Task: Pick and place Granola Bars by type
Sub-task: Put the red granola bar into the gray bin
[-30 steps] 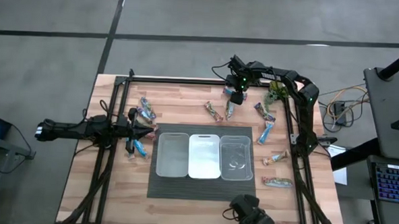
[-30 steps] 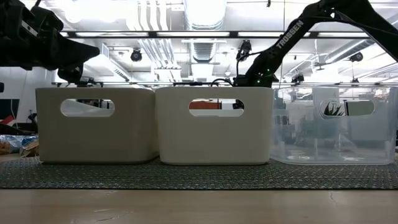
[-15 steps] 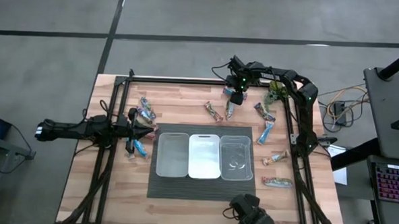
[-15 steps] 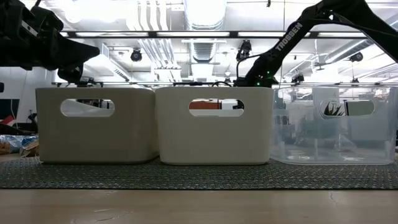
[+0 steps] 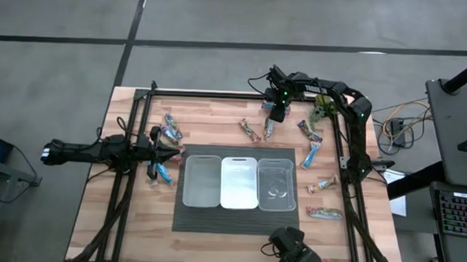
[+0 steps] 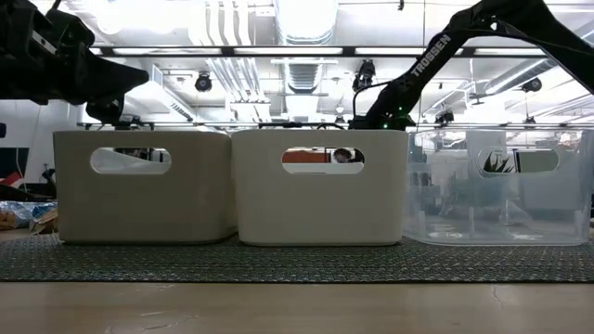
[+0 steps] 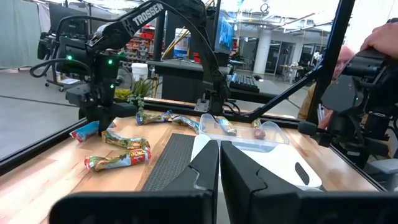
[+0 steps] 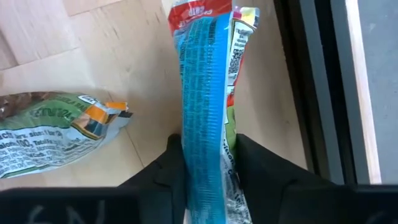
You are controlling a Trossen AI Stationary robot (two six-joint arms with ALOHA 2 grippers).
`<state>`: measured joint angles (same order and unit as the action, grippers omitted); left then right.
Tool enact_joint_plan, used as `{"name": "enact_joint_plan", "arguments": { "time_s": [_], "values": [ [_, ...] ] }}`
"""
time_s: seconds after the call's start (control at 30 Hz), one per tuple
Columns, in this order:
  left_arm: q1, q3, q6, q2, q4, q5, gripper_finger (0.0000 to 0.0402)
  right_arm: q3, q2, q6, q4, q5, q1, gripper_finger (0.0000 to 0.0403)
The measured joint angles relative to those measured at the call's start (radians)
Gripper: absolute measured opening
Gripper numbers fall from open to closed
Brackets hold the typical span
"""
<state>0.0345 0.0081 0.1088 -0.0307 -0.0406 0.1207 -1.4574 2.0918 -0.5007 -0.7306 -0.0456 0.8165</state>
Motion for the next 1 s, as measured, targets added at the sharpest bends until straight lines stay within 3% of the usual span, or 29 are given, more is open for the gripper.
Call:
{"name": "enact_joint_plan", "arguments": {
  "time_s": [0.37, 1.0],
  "values": [
    [0.0, 0.0, 0.0, 0.0, 0.0, 0.0, 0.0, 0.0, -0.004, -0.001, -0.015, -0.002, 0.0, 0.0077],
    [0.0, 0.0, 0.0, 0.0, 0.0, 0.0, 0.0, 0.002, -0.033, -0.003, -0.05, -0.008, 0.0, 0.0068]
  ]
}}
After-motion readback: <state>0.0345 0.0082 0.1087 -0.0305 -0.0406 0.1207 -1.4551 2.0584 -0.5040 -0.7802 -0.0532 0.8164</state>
